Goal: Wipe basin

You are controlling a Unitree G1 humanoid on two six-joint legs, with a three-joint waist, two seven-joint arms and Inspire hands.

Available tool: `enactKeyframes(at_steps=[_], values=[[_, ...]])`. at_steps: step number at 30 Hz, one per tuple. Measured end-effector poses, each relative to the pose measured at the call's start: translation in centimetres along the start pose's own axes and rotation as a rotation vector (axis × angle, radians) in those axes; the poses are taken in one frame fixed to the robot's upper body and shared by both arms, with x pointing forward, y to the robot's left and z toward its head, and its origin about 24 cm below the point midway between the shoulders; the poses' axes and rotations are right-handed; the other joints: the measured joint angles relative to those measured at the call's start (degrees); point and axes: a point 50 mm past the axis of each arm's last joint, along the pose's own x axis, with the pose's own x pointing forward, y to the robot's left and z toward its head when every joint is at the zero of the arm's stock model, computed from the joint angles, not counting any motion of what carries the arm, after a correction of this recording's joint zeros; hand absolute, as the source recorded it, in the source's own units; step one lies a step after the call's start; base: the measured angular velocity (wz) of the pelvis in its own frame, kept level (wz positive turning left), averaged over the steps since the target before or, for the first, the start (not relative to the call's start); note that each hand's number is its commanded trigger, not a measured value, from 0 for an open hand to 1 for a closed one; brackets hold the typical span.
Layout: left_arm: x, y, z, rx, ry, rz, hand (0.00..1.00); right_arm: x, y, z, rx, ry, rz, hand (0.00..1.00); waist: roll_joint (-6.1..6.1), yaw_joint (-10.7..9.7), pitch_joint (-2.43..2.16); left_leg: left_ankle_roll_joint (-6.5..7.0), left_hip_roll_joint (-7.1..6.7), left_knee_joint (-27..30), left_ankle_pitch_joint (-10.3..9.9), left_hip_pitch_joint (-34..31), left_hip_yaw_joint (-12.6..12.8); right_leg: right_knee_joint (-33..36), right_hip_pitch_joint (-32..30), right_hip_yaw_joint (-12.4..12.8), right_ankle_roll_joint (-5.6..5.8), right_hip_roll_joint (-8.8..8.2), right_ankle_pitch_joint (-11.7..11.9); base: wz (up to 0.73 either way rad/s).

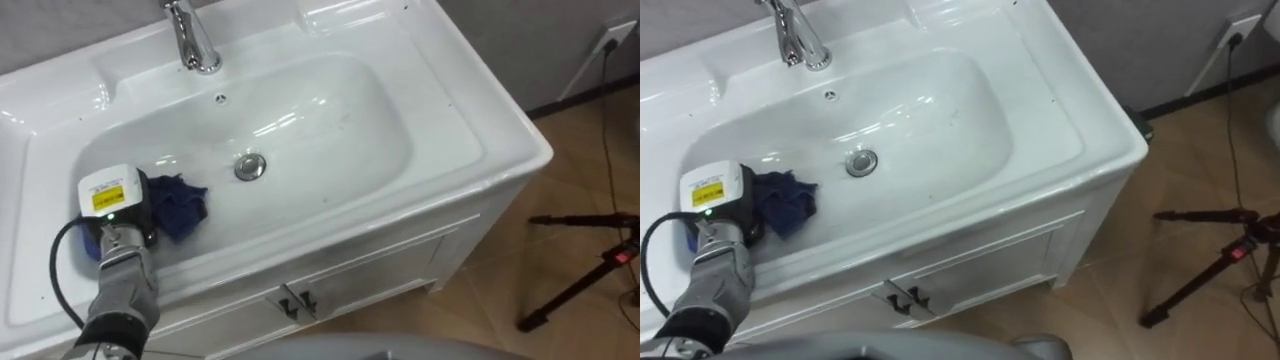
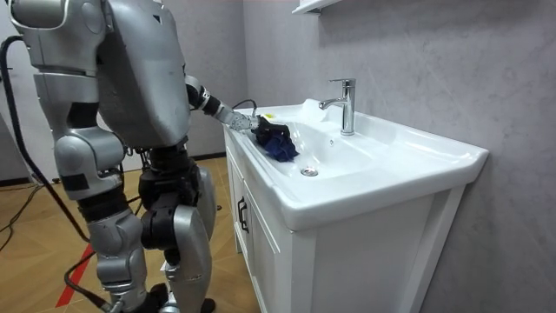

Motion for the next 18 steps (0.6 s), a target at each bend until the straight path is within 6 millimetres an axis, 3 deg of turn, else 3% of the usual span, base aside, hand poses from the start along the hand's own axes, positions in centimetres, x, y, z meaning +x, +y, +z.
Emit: enactKeyframes(at_steps=[7, 12, 18], values=[[-0.2, -1.1, 1.0, -0.133, 0.071, -0.099, 1.00, 0.0, 0.8, -2.1, 0.002, 0.071, 0.030, 0.00, -0.40, -2.5, 0.00, 0.00, 0.21, 0.0, 0.0, 1.9, 3.7, 1.1, -0.2, 3.5, -0.06, 0.22, -0.4, -0.22], [0.1, -1.1, 1.1, -0.188, 0.117, -0.121, 1.00, -0.1, 1.4, -2.8, -0.003, 0.112, 0.067, 0.00, -0.94, -4.0, -0.03, -0.04, 0.78, 0.1, 0.0, 2.0, 9.5, 3.7, -3.2, 7.5, -0.26, 0.57, -0.9, -0.42], [1.7, 0.4, 2.5, -0.234, 0.144, -0.129, 1.00, -0.1, 1.6, -2.3, 0.005, 0.123, 0.094, 0.00, -1.69, -8.6, 0.23, -0.04, 0.69, 0.1, 0.0, -0.3, 12.7, 6.3, -7.5, 9.7, -0.03, 0.60, -0.7, -0.19]])
